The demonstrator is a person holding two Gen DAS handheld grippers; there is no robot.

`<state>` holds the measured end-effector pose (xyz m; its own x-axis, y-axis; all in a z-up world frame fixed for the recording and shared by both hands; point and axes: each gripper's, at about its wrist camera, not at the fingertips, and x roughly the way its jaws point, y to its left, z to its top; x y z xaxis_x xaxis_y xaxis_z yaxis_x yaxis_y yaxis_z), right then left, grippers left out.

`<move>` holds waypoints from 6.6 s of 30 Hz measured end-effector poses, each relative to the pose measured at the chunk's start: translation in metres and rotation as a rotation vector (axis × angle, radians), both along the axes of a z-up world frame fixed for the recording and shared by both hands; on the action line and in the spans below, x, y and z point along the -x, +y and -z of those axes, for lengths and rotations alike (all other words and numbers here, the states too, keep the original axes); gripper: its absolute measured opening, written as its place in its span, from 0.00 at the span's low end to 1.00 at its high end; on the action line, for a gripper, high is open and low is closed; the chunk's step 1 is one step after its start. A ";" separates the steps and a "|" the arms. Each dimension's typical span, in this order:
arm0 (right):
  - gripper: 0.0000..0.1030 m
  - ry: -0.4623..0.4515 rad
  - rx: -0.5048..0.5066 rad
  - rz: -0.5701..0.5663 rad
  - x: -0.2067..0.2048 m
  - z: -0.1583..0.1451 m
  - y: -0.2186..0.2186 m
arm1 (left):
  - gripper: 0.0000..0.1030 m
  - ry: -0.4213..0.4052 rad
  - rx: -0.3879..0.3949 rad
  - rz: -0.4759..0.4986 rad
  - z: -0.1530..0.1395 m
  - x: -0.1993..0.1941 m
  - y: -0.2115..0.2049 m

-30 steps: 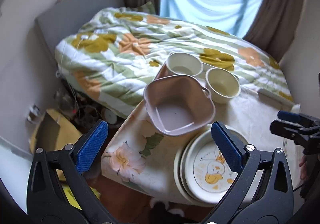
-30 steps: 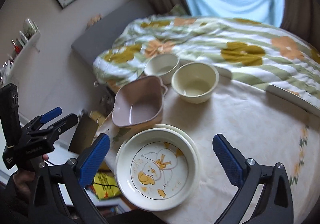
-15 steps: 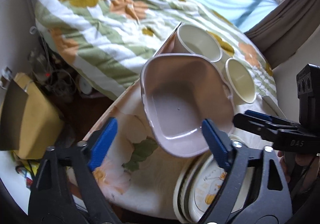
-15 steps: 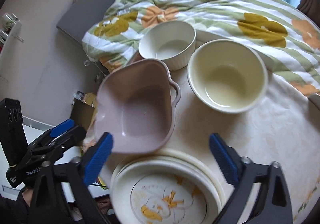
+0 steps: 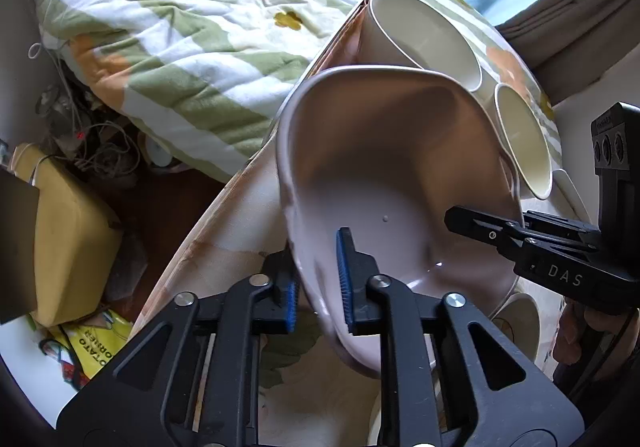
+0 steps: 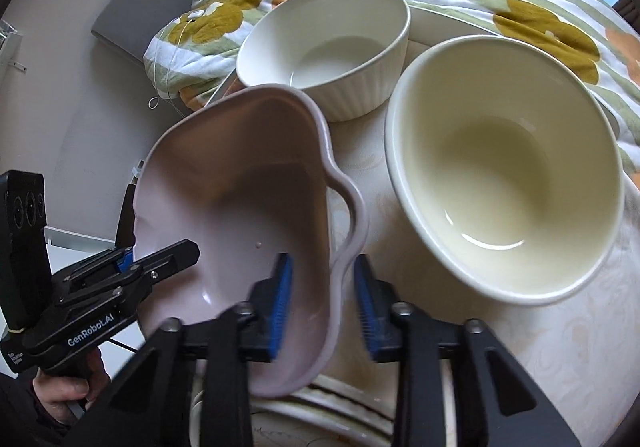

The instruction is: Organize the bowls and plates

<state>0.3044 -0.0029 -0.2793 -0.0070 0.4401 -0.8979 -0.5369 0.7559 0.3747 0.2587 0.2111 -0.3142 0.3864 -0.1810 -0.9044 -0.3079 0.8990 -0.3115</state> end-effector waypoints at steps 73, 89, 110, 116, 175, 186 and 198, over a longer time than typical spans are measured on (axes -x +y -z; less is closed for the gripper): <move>0.12 -0.109 -0.039 0.712 0.166 -0.001 -0.420 | 0.19 -0.120 -0.162 0.655 -0.013 0.065 -0.437; 0.43 -0.131 -0.113 0.845 0.183 -0.033 -0.444 | 0.73 -0.157 -0.190 0.634 -0.043 0.081 -0.420; 0.99 -0.389 -0.131 0.400 0.127 -0.172 -0.295 | 1.00 -0.357 -0.239 0.152 -0.190 0.100 -0.222; 0.99 -0.401 -0.047 0.362 0.078 -0.167 -0.240 | 1.00 -0.307 -0.167 0.103 -0.175 0.047 -0.161; 0.17 -0.199 -0.124 0.472 0.038 -0.131 -0.228 | 0.16 -0.253 -0.066 0.436 -0.158 -0.025 -0.249; 0.17 -0.203 -0.059 0.603 0.122 -0.143 -0.342 | 0.16 -0.221 -0.012 0.582 -0.149 0.042 -0.372; 0.16 -0.077 -0.003 0.746 0.159 -0.091 -0.390 | 0.16 -0.069 -0.076 0.788 -0.092 0.054 -0.437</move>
<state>0.1453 -0.3929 -0.1878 0.3566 0.3060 -0.8828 0.0928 0.9286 0.3593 0.2051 -0.2262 -0.2221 0.2257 -0.3633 -0.9039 0.4453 0.8637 -0.2360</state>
